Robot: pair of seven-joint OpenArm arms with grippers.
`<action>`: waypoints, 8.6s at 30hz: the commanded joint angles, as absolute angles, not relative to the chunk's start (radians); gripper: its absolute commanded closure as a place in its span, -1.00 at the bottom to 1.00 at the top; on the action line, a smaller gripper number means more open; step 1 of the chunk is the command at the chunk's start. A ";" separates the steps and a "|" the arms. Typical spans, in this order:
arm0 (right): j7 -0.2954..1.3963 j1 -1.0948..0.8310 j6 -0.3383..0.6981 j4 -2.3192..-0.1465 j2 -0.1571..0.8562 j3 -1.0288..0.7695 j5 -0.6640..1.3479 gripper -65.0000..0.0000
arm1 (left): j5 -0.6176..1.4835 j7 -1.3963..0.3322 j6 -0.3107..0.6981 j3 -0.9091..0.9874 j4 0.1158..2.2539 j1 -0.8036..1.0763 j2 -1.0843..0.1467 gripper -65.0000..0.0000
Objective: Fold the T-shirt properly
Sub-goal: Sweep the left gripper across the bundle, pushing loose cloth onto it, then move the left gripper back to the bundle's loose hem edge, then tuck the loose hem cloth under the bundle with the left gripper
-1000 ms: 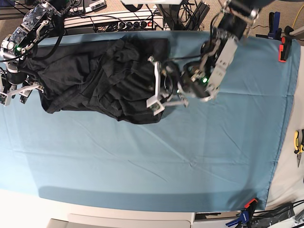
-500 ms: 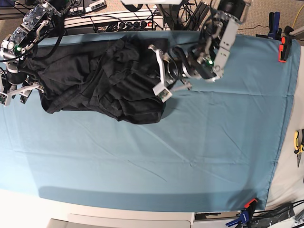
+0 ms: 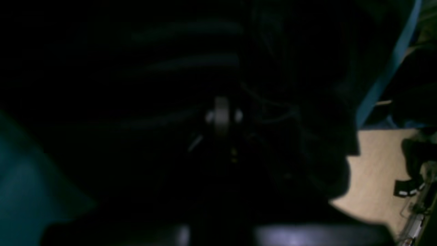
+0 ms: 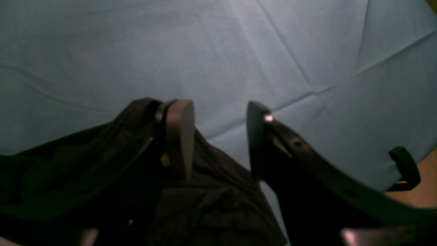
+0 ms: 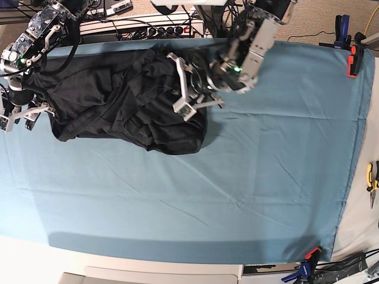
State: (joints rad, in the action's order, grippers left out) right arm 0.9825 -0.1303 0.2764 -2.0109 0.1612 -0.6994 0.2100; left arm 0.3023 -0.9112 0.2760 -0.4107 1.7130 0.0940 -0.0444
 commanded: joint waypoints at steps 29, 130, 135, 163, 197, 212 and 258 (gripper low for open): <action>0.950 -0.121 0.272 -2.027 0.178 -0.701 0.213 0.21 | 0.141 -0.929 0.281 -0.708 1.730 0.012 0.039 1.00; 0.950 -0.121 0.272 -1.987 0.177 -0.701 0.220 0.21 | 0.651 -0.962 0.341 -0.161 1.502 -0.208 -0.059 0.02; 0.950 -0.121 0.272 -1.987 0.177 -0.701 0.220 0.21 | 0.652 -0.963 0.353 -0.161 1.502 -0.208 -0.059 0.02; 0.950 -0.121 0.272 -1.987 0.177 -0.701 0.221 0.21 | 0.635 -0.948 0.416 -0.161 1.502 -0.214 -0.059 -0.16; 0.950 -0.121 0.272 -1.987 0.177 -0.701 0.221 0.21 | 0.569 -0.783 0.427 -0.162 1.305 -0.399 -0.058 1.00; 0.950 -0.121 0.272 -1.987 0.177 -0.701 0.221 0.21 | 0.575 -0.759 0.446 -0.161 1.204 -0.513 -0.040 1.00; 0.950 -0.121 0.272 -1.987 0.177 -0.701 0.220 0.21 | 0.664 -0.978 0.402 -0.377 1.204 -0.492 -0.160 1.00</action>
State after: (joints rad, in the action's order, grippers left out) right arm 0.9756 -0.1303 0.2764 -1.9736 0.1608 -0.6994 0.2146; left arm 0.6537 -0.9813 0.3973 -0.3813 1.1862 -0.4644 -0.1619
